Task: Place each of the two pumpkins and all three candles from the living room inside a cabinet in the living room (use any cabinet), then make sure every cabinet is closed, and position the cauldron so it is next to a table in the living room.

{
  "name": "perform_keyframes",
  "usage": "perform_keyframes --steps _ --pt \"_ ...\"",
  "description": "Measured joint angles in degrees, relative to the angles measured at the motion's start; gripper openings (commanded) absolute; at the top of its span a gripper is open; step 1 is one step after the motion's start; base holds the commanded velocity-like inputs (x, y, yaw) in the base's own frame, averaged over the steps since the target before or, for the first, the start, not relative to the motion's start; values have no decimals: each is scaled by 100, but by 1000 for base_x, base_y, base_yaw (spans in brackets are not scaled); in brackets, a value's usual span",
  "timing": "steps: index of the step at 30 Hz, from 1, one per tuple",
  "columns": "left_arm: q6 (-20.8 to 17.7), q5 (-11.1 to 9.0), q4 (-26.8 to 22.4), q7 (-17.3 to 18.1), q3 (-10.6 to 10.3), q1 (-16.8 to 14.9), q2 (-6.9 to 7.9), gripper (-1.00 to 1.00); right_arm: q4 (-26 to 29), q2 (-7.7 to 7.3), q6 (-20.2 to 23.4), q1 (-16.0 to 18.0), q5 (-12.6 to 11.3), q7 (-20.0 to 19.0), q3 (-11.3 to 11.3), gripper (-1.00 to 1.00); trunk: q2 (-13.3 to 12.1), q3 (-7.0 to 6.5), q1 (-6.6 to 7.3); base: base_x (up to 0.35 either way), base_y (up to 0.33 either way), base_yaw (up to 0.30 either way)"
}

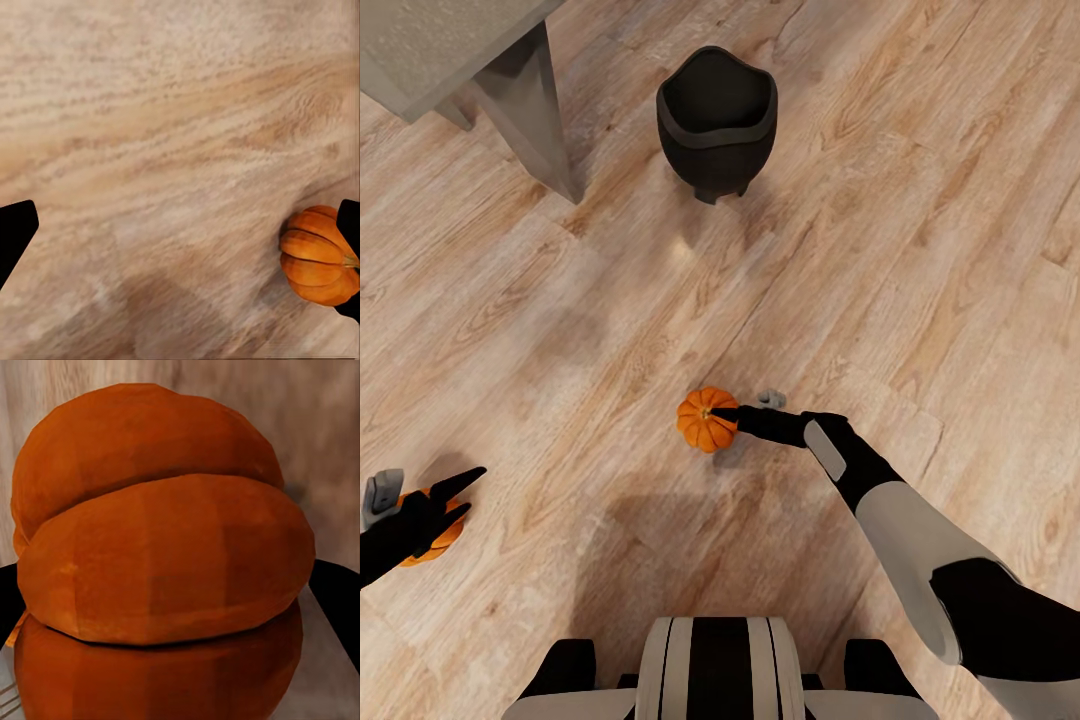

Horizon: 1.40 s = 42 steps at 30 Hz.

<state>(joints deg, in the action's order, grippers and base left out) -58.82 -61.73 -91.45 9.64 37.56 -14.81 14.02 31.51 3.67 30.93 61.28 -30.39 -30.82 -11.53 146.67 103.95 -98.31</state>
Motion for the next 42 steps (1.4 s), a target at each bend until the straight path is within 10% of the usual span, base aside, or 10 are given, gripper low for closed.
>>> perform_keyframes --steps 14,42 --pt "2 1 -4 45 -28 0 5 100 1136 11 -4 -337 42 -15 -10 -100 0 0 0 0 0 0" --pt "-91 -217 27 117 35 195 118 100 1116 27 144 -505 64 4 -17 -100 0 -8 0 0 0 34"
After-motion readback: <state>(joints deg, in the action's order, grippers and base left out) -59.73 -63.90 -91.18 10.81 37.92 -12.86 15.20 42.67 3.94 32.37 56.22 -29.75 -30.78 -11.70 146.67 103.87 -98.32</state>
